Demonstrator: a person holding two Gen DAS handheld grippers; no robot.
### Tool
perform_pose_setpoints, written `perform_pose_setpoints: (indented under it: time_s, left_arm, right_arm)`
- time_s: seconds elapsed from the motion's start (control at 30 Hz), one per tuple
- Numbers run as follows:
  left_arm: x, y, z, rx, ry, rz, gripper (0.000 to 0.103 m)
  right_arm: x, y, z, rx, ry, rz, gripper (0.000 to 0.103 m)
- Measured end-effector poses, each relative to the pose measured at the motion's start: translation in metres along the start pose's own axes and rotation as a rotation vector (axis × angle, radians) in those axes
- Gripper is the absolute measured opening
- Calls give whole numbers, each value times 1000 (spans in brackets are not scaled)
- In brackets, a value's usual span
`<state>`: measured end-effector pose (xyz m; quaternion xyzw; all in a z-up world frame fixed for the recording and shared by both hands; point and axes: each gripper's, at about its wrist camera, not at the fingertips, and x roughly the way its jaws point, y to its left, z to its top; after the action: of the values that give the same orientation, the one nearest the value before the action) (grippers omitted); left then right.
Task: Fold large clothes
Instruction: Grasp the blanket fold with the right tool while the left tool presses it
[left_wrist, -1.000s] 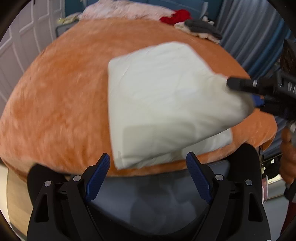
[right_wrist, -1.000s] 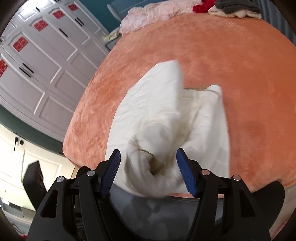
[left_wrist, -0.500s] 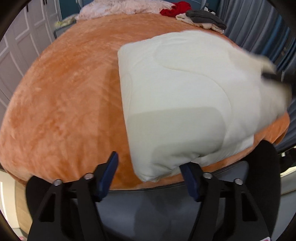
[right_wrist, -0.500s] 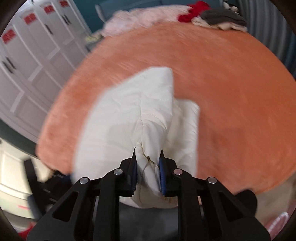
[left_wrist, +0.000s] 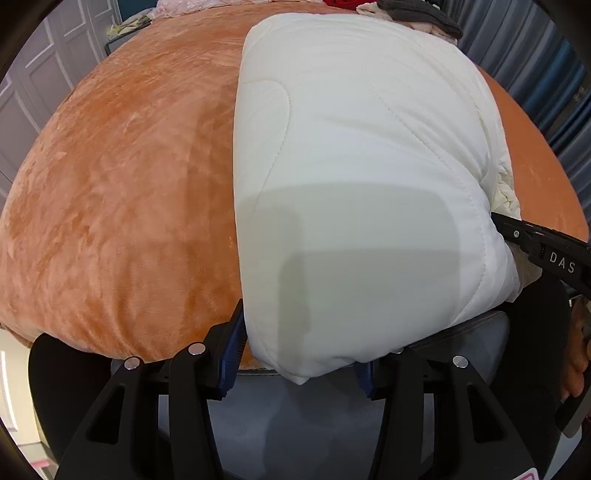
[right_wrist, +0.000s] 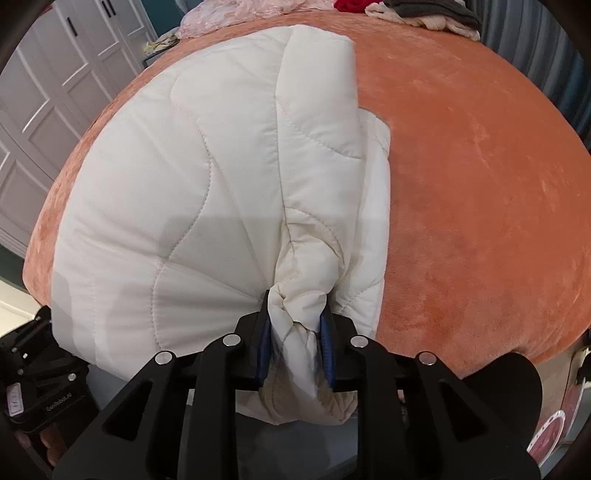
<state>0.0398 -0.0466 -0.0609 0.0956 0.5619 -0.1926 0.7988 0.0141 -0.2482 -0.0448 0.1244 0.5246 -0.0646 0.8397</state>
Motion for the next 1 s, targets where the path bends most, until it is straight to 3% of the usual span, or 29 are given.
perform_pose_setpoints:
  time_s: [0.23, 0.37, 0.47, 0.6, 0.7, 0.83, 1.0]
  left_arm:
    - [-2, -2, 2, 5, 2, 28, 49]
    - [-20, -1, -3, 25, 5, 52, 49]
    - [-46, 7, -9, 47, -12, 31, 49]
    - [-100, 24, -5, 67, -93, -6, 49]
    - [-134, 36, 30, 34, -196, 8, 49]
    - [-145, 35, 87, 3, -311, 0, 49]
    - [-110, 14, 136, -60, -284, -76, 49]
  right_arm:
    - [4, 0, 2, 17, -11, 9, 22]
    - [-8, -14, 2, 74, -16, 61, 33]
    - [-29, -20, 3, 98, -20, 78, 45]
    - [-67, -31, 7, 122, -69, 108, 46]
    - [-89, -40, 26, 165, -128, 150, 47]
    - [-95, -45, 69, 233, -191, 226, 53]
    - [-47, -45, 119, 321, -139, 272, 55]
